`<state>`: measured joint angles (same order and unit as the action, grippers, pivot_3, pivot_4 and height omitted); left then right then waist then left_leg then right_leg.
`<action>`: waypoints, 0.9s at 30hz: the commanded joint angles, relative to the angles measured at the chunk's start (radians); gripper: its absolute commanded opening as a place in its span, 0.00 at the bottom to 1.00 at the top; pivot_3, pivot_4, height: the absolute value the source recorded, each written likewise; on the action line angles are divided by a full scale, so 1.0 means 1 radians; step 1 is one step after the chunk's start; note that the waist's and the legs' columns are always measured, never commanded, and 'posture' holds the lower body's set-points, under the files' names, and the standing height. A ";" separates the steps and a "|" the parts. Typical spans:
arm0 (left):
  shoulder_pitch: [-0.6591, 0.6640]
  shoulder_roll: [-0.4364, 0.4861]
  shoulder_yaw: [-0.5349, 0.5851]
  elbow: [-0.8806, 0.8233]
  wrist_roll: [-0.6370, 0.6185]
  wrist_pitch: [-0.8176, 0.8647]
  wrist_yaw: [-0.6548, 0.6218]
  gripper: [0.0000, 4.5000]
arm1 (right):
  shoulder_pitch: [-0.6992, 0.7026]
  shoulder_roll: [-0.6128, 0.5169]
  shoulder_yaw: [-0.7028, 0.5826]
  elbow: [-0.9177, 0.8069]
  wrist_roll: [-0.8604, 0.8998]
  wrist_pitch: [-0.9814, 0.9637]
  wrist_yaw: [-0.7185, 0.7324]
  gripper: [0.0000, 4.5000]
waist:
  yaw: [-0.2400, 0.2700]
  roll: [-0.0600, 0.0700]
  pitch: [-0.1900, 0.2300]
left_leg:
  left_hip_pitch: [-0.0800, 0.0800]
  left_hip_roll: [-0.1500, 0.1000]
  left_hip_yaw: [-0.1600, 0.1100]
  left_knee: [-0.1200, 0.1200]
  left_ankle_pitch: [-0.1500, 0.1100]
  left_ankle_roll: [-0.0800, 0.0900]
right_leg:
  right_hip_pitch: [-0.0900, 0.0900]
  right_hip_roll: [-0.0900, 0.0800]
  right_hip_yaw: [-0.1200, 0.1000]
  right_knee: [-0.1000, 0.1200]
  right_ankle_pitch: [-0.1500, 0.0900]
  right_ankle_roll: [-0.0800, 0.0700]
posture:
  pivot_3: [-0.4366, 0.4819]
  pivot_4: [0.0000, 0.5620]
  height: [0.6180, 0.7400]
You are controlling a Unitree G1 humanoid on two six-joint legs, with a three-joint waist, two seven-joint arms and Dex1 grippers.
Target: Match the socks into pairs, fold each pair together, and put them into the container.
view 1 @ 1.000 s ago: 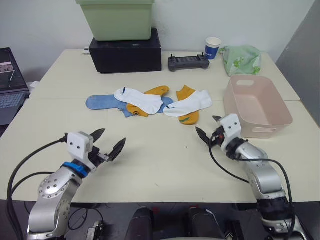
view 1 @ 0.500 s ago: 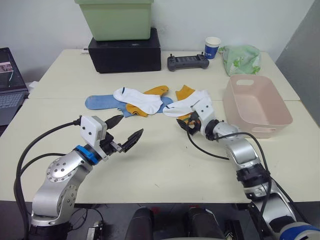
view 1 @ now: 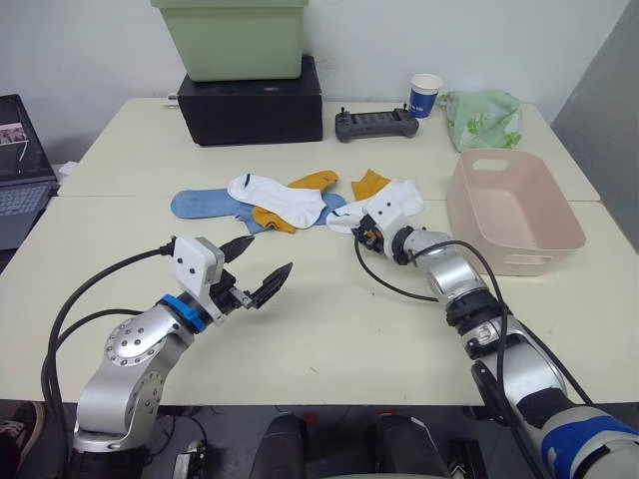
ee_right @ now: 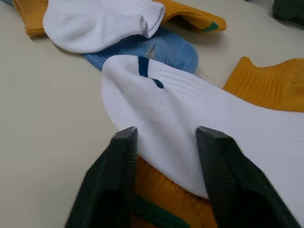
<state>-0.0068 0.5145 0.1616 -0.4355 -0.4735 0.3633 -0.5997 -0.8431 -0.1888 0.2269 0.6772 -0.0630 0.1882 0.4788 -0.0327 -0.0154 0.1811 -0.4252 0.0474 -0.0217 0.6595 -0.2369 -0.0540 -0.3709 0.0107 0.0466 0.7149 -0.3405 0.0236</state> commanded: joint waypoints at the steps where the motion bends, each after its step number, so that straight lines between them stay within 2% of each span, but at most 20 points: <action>1: 0.001 0.000 0.013 -0.048 -0.003 -0.015 0.007 1.00 | -0.019 -0.008 -0.009 -0.017 -0.016 -0.052 0.003 0.16 | 0.000 0.000 0.000 | 0.000 0.000 0.000 0.000 0.000 0.000 | 0.000 0.000 0.000 0.000 0.000 0.000 | 0.48 0.27 1.00; 2: 0.004 0.001 0.012 -0.049 -0.003 -0.014 0.006 1.00 | -0.017 -0.010 -0.015 -0.022 -0.014 -0.053 0.001 0.05 | 0.000 0.000 0.000 | 0.000 0.000 0.000 0.000 0.000 0.000 | 0.000 0.000 0.000 0.000 0.000 0.000 | 0.48 0.27 1.00; 3: 0.005 0.002 0.011 -0.048 -0.003 -0.013 0.005 1.00 | -0.016 -0.012 -0.021 -0.026 -0.013 -0.055 -0.001 0.01 | 0.000 0.000 0.000 | 0.000 0.000 0.000 0.000 0.000 0.000 | 0.000 0.000 0.000 0.000 0.000 0.000 | 0.48 0.27 1.00; 7: 0.003 0.008 0.014 -0.042 -0.003 -0.012 -0.001 1.00 | -0.014 -0.023 -0.039 -0.063 -0.005 -0.042 0.011 0.01 | 0.000 0.000 0.000 | 0.000 0.000 0.000 0.000 0.000 0.000 | 0.000 0.000 0.000 0.000 0.000 0.000 | 0.48 0.27 1.00; 11: -0.001 0.022 0.009 -0.038 -0.010 0.009 -0.012 1.00 | 0.031 -0.046 -0.046 -0.195 0.027 0.008 0.073 0.01 | 0.000 0.000 0.000 | 0.000 0.000 0.000 0.000 0.000 0.000 | 0.000 0.000 0.000 0.000 0.000 0.000 | 0.48 0.27 1.00; 18: 0.073 0.093 0.059 -0.069 -0.089 0.093 -0.076 1.00 | 0.218 -0.160 0.003 -0.712 0.142 0.378 0.274 0.01 | 0.001 0.000 0.000 | -0.001 0.000 -0.001 0.000 0.000 0.000 | 0.000 -0.001 0.000 0.000 0.000 0.000 | 0.48 0.27 1.00; 22: 0.113 0.156 0.088 -0.065 -0.124 0.133 -0.135 1.00 | 0.289 -0.196 0.071 -0.933 0.250 0.597 0.356 0.01 | -0.002 0.000 0.000 | -0.001 0.000 -0.001 -0.001 0.000 0.000 | -0.001 -0.001 0.000 0.000 0.000 0.000 | 0.48 0.27 1.00; 24: 0.119 0.179 0.094 -0.060 -0.136 0.152 -0.150 1.00 | 0.308 -0.193 0.107 -0.968 0.261 0.637 0.356 0.01 | -0.004 0.000 0.000 | 0.000 0.001 -0.001 -0.001 0.000 0.000 | -0.001 0.000 0.000 0.000 0.000 0.000 | 0.48 0.27 1.00; 27: 0.116 0.197 0.092 -0.059 -0.150 0.177 -0.161 1.00 | 0.311 -0.176 0.135 -0.912 0.230 0.612 0.317 0.01 | -0.002 0.000 0.001 | 0.000 0.000 -0.002 -0.001 0.000 0.000 | -0.001 0.000 0.000 0.000 0.000 0.000 | 0.48 0.27 1.00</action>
<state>0.1106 0.6943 0.2334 -0.4669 -0.5990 0.5308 -0.7482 -0.5280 -0.3678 0.3707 -0.2335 0.1768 0.8155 0.8150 -0.0344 -0.0155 0.1817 -0.4257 0.0473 -0.0230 0.6584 -0.2371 -0.0537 -0.3717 0.0109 0.0463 0.7147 -0.3409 0.0232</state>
